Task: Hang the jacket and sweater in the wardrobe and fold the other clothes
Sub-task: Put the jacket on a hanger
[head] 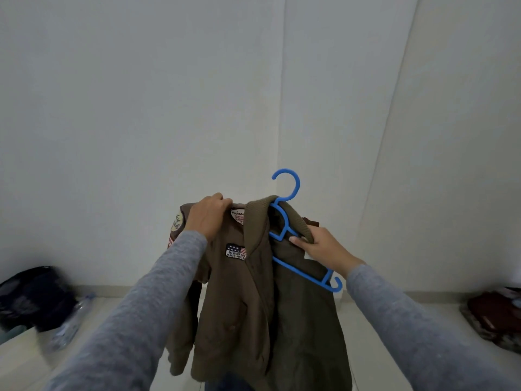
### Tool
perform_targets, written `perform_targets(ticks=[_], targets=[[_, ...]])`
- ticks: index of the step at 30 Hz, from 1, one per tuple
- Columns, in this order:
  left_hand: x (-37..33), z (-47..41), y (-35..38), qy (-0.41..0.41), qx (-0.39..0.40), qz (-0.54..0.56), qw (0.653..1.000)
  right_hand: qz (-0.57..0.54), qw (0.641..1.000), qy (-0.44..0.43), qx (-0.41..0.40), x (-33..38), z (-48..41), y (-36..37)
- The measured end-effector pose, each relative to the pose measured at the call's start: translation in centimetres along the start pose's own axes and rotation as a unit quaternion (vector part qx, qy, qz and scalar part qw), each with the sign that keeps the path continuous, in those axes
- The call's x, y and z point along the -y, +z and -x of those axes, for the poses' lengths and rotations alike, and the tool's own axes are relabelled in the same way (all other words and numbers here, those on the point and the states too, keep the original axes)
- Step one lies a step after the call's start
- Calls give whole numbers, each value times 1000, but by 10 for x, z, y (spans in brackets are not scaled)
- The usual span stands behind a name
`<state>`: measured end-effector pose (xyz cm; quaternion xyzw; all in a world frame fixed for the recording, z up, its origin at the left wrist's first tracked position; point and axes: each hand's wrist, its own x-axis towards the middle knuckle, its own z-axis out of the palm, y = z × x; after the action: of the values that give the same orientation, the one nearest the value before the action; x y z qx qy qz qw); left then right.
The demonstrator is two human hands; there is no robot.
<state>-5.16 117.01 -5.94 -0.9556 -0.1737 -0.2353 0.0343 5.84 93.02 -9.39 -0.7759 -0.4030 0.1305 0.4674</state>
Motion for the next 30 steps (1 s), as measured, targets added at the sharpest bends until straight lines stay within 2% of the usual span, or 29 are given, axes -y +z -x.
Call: perform_targets(ticks=[2,4,7,10,13,16,18,23,26,30], targets=[[4,-3,1,0,52,13,999,-8,1000,4,-25,0,-1,3],[5,-5,0,4,146,87,985,-17,999,6,-38,2,-2,4],[-4,-5,-5,-51,267,247,930,15,1000,1,-17,5,-5,6],[-17,-2,0,-123,307,355,875,69,997,7,-23,6,-6,10],[-24,2,17,-129,230,354,897,96,994,22,-43,3,-4,9],[-32,3,27,-156,113,424,885,118,991,26,-60,5,-4,3],[-39,2,27,-162,47,428,888,124,989,30,-70,10,-7,-1],[-55,-17,0,-98,-69,376,919,212,971,73,-86,13,-7,-1],[-61,-23,-21,-44,-88,367,925,264,948,115,-135,9,-4,-1],[-64,-7,-21,30,12,410,912,213,946,142,-198,13,-9,-13]])
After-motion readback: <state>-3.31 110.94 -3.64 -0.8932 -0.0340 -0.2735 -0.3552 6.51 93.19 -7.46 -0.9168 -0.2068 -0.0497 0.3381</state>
